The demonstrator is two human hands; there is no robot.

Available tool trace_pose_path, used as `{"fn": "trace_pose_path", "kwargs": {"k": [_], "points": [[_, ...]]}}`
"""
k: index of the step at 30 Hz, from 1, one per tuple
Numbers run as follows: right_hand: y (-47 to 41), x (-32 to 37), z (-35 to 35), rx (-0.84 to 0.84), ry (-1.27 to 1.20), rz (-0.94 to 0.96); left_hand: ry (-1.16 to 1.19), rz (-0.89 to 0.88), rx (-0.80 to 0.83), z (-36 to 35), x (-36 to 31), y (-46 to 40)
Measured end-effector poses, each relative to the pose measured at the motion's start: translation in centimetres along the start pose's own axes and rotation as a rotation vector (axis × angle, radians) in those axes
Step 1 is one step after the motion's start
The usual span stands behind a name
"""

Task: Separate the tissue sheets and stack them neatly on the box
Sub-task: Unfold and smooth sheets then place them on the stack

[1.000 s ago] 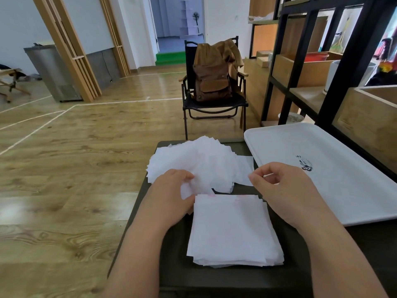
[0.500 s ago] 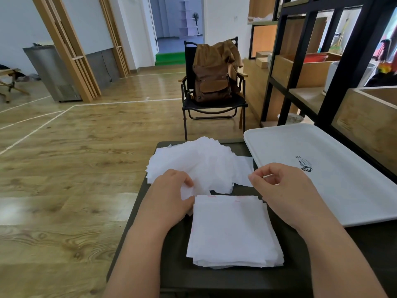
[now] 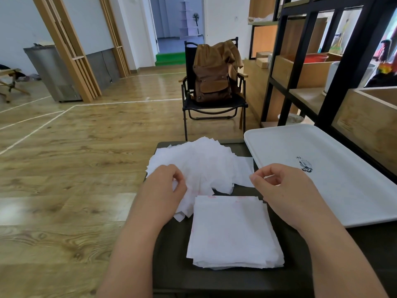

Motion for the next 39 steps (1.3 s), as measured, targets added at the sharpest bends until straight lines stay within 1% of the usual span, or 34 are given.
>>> {"fn": "trace_pose_path", "kwargs": {"k": [3,5,7,9,11,13,17,21,23,25,27,29,30,34,36,39], "points": [[0.1,0.1,0.0,-0.001,-0.005,0.008,0.04,-0.017,-0.16,2.7,0.1,0.1],[0.2,0.4,-0.1,0.004,-0.017,0.029,0.118,-0.043,-0.257,4.8,-0.2,0.2],[0.3,0.8,-0.3,0.007,-0.043,0.065,0.265,-0.065,-0.31,6.4,-0.6,0.3],[0.5,1.5,-0.5,0.007,-0.06,0.118,0.438,-0.099,-0.322,7.3,-1.2,0.5],[0.7,2.1,-0.8,0.019,-0.082,0.173,0.603,-0.135,-0.277,8.0,-2.0,0.7],[1.0,2.6,-1.2,0.049,-0.112,0.218,0.753,-0.168,-0.198,8.3,-2.6,0.9],[1.5,3.6,-2.0,0.116,-0.083,0.321,0.942,-0.174,0.014,8.3,-2.7,1.5],[2.0,4.0,-3.3,0.248,-0.108,0.36,0.982,-0.173,0.18,8.2,-2.5,2.0],[2.5,4.3,-4.0,0.325,-0.107,0.383,0.998,-0.203,0.284,8.0,-2.7,2.3],[3.0,4.7,-4.7,0.428,-0.169,0.385,0.981,-0.238,0.349,7.9,-2.9,2.5],[3.6,5.2,-5.4,0.544,-0.292,0.343,0.968,-0.235,0.352,7.7,-2.9,2.5],[3.9,5.5,-6.0,0.61,-0.393,0.271,0.984,-0.196,0.34,7.4,-2.8,2.3],[3.9,5.6,-6.1,0.602,-0.416,0.257,0.999,-0.164,0.331,7.2,-2.6,2.2],[3.2,5.3,-5.7,0.435,-0.49,0.245,1.057,-0.011,0.276,6.7,-1.9,1.6],[2.9,4.9,-5.5,0.429,-0.556,0.193,1.045,0.014,0.246,6.6,-1.8,1.5],[3.0,4.6,-5.5,0.496,-0.575,0.132,1.005,0.014,0.223,6.4,-2.0,1.5]]}}
Point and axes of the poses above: each hand's wrist, its own y-axis away from the middle knuckle, its own z-axis out of the back of the hand, x = y × z, the point moved 6 cm from there along -y, towards the middle knuckle, and after that the axes turned 14 degrees about -y, right-handed, at the moved point
